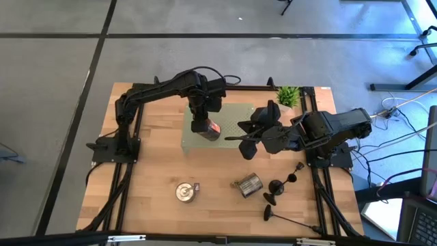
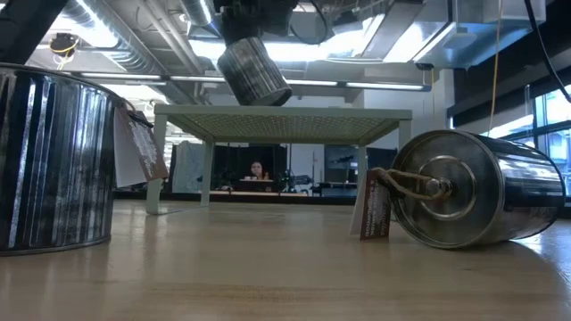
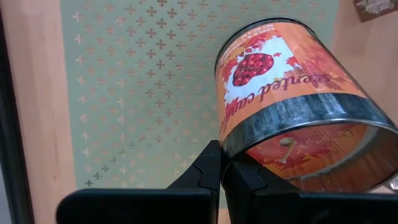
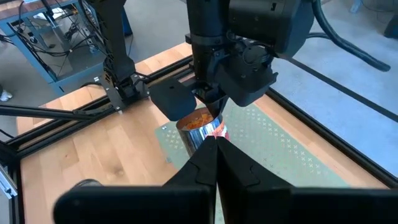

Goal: Pick & Place candle stick holders
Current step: Put the orange scented candle on the shelf

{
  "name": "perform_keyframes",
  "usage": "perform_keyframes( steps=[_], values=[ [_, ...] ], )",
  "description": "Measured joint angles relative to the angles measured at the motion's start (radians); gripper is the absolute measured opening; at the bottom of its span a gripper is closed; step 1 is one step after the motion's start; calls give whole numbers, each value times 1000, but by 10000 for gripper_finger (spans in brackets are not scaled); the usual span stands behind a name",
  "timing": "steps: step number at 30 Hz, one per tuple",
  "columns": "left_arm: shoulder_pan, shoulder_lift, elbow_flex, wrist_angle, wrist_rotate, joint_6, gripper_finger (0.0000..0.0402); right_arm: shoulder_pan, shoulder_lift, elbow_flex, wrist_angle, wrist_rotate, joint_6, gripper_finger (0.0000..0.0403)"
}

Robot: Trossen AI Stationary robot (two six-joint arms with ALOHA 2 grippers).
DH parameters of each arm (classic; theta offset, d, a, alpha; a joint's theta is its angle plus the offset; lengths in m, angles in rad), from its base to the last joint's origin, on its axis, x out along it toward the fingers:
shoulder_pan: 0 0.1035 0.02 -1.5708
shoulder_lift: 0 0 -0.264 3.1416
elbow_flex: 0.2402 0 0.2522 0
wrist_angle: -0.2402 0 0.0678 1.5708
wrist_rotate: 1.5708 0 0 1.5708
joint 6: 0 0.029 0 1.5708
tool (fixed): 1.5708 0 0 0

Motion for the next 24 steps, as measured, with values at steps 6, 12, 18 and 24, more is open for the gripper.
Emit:
perform_keyframes(
  steps=[6, 12, 18, 24],
  values=[
    [5, -1, 0, 0, -23, -22, 2, 0, 0, 0, -1, 0, -9, 4],
    [5, -2, 0, 0, -24, -29, 2, 0, 0, 0, -6, -1, -14, 4],
    [5, -2, 0, -1, -23, -30, 23, 0, 0, 0, -9, -2, -14, 4],
    [5, -2, 0, 0, -23, -30, 54, 0, 0, 0, -9, -3, -14, 4]
  ],
)
